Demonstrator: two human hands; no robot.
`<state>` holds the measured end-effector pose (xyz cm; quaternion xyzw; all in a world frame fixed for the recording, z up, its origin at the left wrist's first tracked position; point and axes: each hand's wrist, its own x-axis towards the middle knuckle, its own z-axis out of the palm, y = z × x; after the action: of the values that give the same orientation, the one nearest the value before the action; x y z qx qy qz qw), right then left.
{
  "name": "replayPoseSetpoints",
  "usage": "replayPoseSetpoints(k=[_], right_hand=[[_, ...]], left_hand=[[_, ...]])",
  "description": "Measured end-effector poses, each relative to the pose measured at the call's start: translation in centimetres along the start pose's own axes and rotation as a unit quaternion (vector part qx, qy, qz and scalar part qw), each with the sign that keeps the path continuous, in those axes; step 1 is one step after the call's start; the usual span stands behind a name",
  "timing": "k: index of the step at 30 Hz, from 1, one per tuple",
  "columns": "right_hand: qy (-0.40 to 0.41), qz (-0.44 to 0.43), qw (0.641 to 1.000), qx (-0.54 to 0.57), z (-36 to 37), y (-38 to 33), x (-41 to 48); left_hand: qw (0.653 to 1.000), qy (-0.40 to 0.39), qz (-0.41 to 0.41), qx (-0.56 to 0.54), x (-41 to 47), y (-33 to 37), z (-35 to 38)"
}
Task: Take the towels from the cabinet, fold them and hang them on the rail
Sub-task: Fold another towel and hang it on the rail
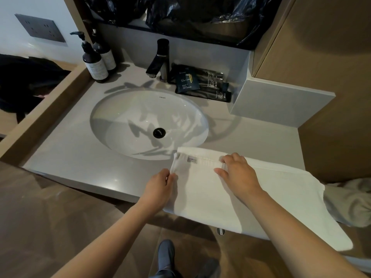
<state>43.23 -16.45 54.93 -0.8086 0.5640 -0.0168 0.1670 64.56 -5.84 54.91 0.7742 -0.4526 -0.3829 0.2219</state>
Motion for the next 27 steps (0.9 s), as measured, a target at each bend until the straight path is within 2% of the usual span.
replayPoseSetpoints(k=[4,7,9,11,13,14,16,18,19,23,27], right_hand=[[-0.001,-0.023,1.0,-0.011,-0.1,0.7,-0.2],[-0.005,-0.051,0.998,-0.024,-0.1,1.2,-0.4],[0.039,-0.061,0.997,-0.022,-0.5,1.3,-0.4],[0.123,-0.063,0.99,-0.016,-1.1,1.5,-0.4],[0.189,-0.058,0.98,0.003,-1.6,1.9,-0.1],[0.187,-0.051,0.981,0.007,-1.7,2.1,0.2],[0.123,-0.025,0.992,0.0,-1.2,2.4,0.8],[0.059,-0.021,0.998,-0.003,-0.3,2.5,1.1],[0.051,-0.027,0.998,-0.003,0.1,2.5,1.1],[0.068,-0.058,0.996,0.001,0.5,2.6,1.3],[0.126,-0.055,0.99,0.015,-0.1,2.4,1.9]], left_hand=[[1.0,-0.016,0.025,-0.01,-0.5,-0.7,-0.2],[0.997,-0.007,0.035,-0.061,-1.0,-0.4,-0.3],[0.994,0.021,0.026,-0.109,-1.2,0.1,-0.2],[0.989,0.048,0.023,-0.136,-0.9,0.7,0.0],[0.99,0.039,0.013,-0.134,-0.4,0.9,0.0],[0.993,0.019,0.002,-0.115,-0.2,0.7,0.1],[0.998,-0.021,-0.009,-0.054,0.2,0.0,0.3],[1.0,-0.023,-0.014,-0.014,0.3,-0.5,0.5],[1.0,-0.011,-0.012,-0.001,0.3,-0.7,0.6],[0.999,0.038,0.02,-0.014,-0.4,-1.0,0.9],[0.998,0.052,0.043,-0.016,-0.4,-0.8,0.9]])
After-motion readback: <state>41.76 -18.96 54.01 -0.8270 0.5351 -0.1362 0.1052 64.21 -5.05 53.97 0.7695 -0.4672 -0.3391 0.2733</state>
